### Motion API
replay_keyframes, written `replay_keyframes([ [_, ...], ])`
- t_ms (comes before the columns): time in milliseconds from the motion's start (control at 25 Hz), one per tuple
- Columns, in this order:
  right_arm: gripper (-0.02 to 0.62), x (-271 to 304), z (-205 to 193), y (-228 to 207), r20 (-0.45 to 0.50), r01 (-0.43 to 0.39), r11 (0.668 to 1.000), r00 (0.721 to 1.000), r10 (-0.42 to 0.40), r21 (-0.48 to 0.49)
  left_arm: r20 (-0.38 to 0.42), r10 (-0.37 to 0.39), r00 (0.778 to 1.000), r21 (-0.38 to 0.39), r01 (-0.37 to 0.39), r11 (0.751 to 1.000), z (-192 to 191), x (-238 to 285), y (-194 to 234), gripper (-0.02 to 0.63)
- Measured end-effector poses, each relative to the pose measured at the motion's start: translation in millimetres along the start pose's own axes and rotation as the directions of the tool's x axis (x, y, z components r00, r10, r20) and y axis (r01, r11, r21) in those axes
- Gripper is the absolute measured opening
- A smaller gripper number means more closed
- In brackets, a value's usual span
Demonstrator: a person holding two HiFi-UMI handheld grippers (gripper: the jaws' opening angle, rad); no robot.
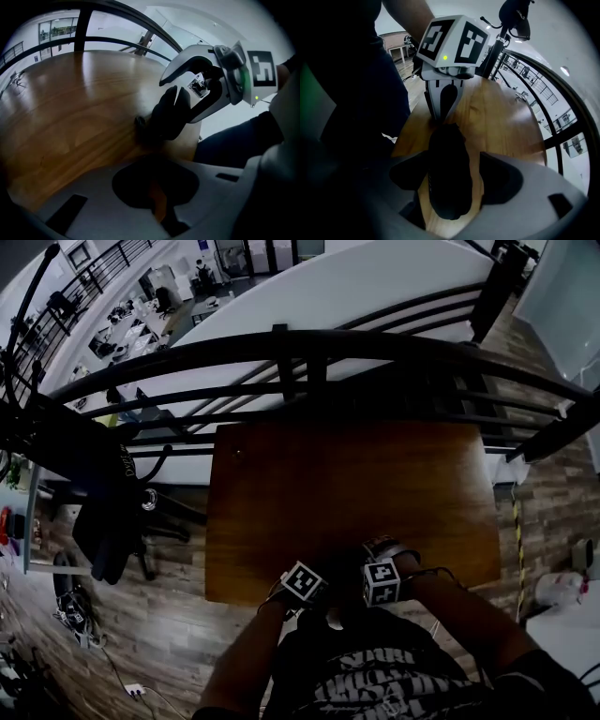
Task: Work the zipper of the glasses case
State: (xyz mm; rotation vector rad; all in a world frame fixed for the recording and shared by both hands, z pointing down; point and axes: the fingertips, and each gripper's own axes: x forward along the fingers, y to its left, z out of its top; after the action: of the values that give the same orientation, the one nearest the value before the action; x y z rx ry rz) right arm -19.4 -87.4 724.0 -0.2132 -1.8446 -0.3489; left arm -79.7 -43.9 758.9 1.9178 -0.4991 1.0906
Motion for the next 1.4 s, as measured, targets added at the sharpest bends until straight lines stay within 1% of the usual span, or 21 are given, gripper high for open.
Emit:
replay_keyframes([
  [120,0.321,8.7,-10.1,3.8,-0.077,-0.031,0.999,0.997,0.028,-0.04,-0.009,0.033,0.999,0.027,-0.033,0.999,0.3,-1.1,4.4,0.005],
  [200,0.304,11.8,-13.0,5.0,-0.099,-0.023,0.999,0.995,0.018,-0.046,0.0,0.048,0.999,0.043,-0.048,0.998,1.4,-1.6,6.9,0.005],
  [240,0.273,10.0,-11.7,4.0,-0.087,-0.011,1.0,0.996,0.009,-0.026,0.005,0.046,0.999,0.049,-0.046,0.998,1.5,-1.6,6.4,0.005],
  [360,0.268,-3.4,-7.9,-4.4,-0.026,0.033,0.997,0.999,-0.031,0.069,0.015,0.015,1.0,0.055,-0.016,0.998,2.7,0.4,-0.1,0.005],
  [440,0.268,-9.1,-9.1,-12.7,0.001,0.072,0.993,0.997,-0.073,0.097,0.015,0.018,1.0,0.053,-0.019,0.998,3.6,1.1,0.4,0.005],
  [520,0.268,-10.9,-11.4,-17.3,-0.003,0.09,0.99,0.996,-0.09,0.111,0.015,0.029,0.999,0.052,-0.03,0.998,5.3,1.6,2.3,0.005],
  [640,0.268,-10.4,-14.4,-22.3,-0.02,0.105,0.984,0.994,-0.103,0.142,0.047,0.025,0.999,0.073,-0.028,0.997,18.0,4.1,-1.5,0.005],
  [720,0.268,-11.3,-12.6,-29.0,-0.023,0.117,0.966,0.993,-0.115,0.23,0.067,0.025,0.997,0.084,-0.031,0.996,25.3,4.2,-2.2,0.005],
  [760,0.268,-10.9,-11.9,-31.3,-0.033,0.119,0.95,0.993,-0.115,0.289,0.078,0.035,0.996,0.087,-0.042,0.995,28.3,3.3,-0.3,0.005],
  [840,0.268,-9.5,-12.3,-33.9,-0.068,0.123,0.9,0.992,-0.104,0.417,0.1,0.051,0.994,0.083,-0.059,0.995,34.0,1.9,1.8,0.005],
  [880,0.268,-9.4,-12.0,-35.1,-0.078,0.123,0.864,0.992,-0.097,0.488,0.111,0.055,0.992,0.079,-0.064,0.995,37.6,1.6,1.5,0.005],
  [920,0.268,-10.1,-9.9,-36.7,-0.071,0.113,0.819,0.994,-0.088,0.563,0.123,0.058,0.991,0.077,-0.068,0.995,41.9,1.5,0.6,0.005],
  [960,0.27,-11.5,-5.6,-38.6,-0.047,0.091,0.765,0.996,-0.079,0.638,0.135,0.059,0.989,0.077,-0.07,0.995,46.7,1.7,-1.0,0.005],
  [1040,0.27,-15.1,5.3,-41.5,0.017,0.028,0.66,0.998,-0.062,0.751,0.156,0.057,0.986,0.078,-0.07,0.994,56.1,2.4,-5.0,0.005],
  [1080,0.27,-16.2,9.1,-41.3,0.039,0.005,0.624,0.998,-0.056,0.781,0.162,0.056,0.985,0.077,-0.069,0.995,59.8,3.3,-6.9,0.005],
  [1200,0.27,-17.3,12.8,-38.4,0.066,-0.018,0.566,0.996,-0.064,0.824,0.156,0.059,0.986,0.057,-0.069,0.996,61.5,14.8,-6.7,0.005],
  [1240,0.272,-16.8,12.6,-37.4,0.081,-0.031,0.539,0.994,-0.07,0.842,0.149,0.065,0.987,0.054,-0.073,0.996,60.2,19.0,-4.7,0.005],
  [1280,0.272,-16.5,12.5,-36.7,0.106,-0.056,0.503,0.992,-0.071,0.863,0.147,0.074,0.986,0.054,-0.083,0.995,59.9,20.5,-1.7,0.005],
  [1320,0.272,-16.3,11.7,-36.4,0.136,-0.089,0.456,0.988,-0.07,0.885,0.15,0.084,0.985,0.05,-0.093,0.994,60.3,19.9,1.9,0.005],
  [1360,0.272,-16.0,9.0,-36.6,0.167,-0.126,0.398,0.983,-0.07,0.909,0.158,0.092,0.983,0.038,-0.1,0.994,61.4,18.0,5.6,0.005],
  [1400,0.272,-14.9,4.2,-36.9,0.199,-0.165,0.327,0.977,-0.074,0.931,0.169,0.099,0.981,0.02,-0.104,0.994,63.1,14.8,9.1,0.005],
])
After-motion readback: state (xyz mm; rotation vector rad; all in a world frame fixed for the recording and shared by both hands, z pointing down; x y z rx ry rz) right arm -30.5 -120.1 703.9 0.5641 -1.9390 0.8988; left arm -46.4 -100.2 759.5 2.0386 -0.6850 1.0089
